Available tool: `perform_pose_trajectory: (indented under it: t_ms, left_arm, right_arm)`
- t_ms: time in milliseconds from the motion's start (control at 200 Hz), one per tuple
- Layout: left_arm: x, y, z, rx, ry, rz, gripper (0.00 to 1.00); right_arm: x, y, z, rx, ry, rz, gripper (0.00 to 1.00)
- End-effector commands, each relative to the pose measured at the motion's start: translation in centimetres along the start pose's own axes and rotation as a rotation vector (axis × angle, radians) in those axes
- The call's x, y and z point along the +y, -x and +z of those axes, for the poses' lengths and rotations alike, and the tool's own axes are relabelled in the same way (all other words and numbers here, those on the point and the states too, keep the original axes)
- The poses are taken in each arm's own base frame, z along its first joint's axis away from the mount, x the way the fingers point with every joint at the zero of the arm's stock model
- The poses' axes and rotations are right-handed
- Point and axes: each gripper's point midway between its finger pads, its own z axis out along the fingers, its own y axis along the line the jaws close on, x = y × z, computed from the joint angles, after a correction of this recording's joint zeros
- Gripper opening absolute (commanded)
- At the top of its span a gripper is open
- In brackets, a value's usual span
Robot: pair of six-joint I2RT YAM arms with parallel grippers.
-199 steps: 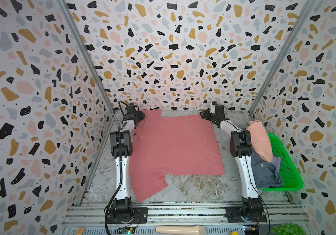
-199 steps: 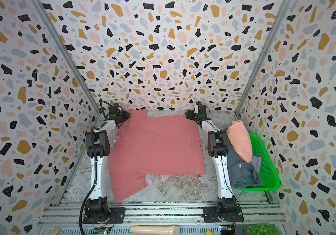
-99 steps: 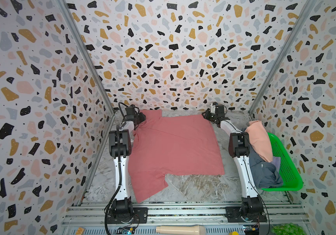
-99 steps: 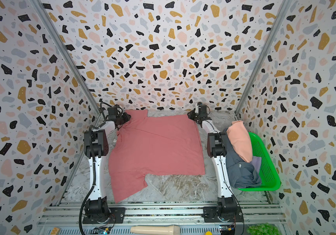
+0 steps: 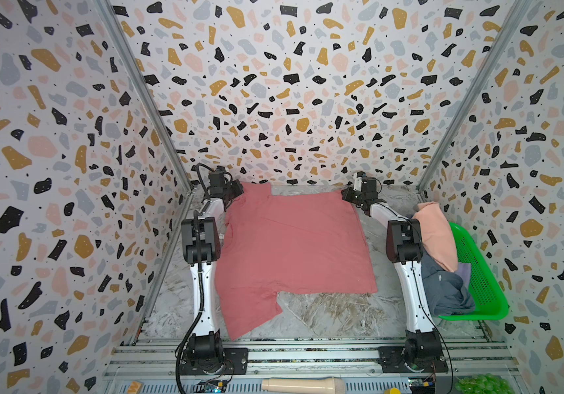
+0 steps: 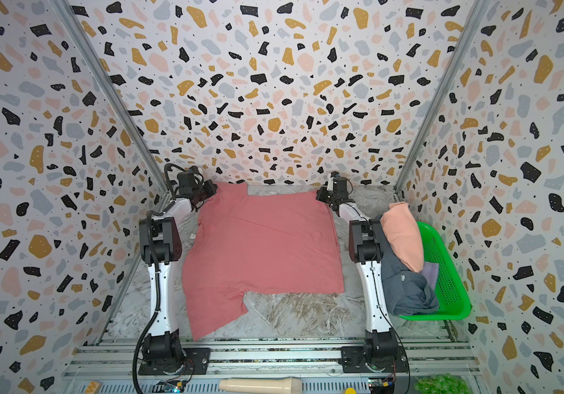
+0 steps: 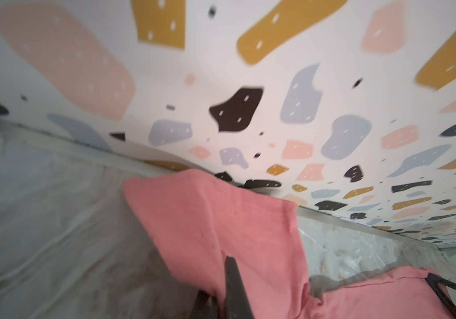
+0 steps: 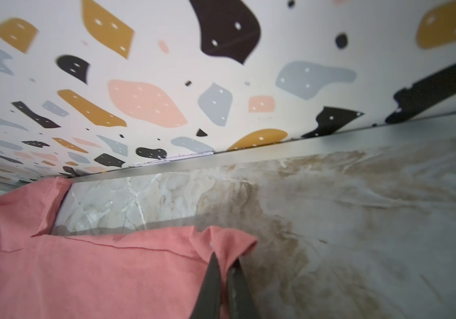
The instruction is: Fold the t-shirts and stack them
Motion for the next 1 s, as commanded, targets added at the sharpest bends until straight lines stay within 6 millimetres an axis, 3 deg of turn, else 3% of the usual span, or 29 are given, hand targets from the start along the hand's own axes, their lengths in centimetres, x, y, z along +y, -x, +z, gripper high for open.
perform_pose_trajectory:
  t_ms: [0, 170, 325, 470, 771, 996]
  left_arm:
    - [-2.2, 3.8, -1.6, -0.084, -0.04, 0.083, 0.0]
    - [-2.5, 4.5, -3.3, -0.072, 0.01, 0.19, 0.0]
    - [-2.2, 2.8, -4.9, 0.018, 0.064, 0.262, 0.0]
    - [-1.7, 1.6, -8.3, 0.051, 0.153, 0.321, 0.0]
    - [-1.6, -4.1, -16.0, 0.043, 0.229, 0.273, 0.0]
    - [-0.1, -7.5, -18.4, 0.07, 0.314, 0.261, 0.03]
  right_arm:
    - [6.2, 8.2, -4.4, -0.176, 0.077, -0.159, 0.0]
    - [7.0, 8.8, -6.6, -0.188, 0.078, -0.195, 0.0]
    - [7.5, 8.2, -8.4, -0.166, 0.077, -0.215, 0.0]
    - [7.6, 7.0, -10.3, -0.13, 0.057, -0.243, 0.0]
    - [5.9, 2.4, -14.8, -0.073, 0.01, -0.247, 0.0]
    - [4.8, -0.7, -15.5, -0.023, 0.021, -0.235, 0.0]
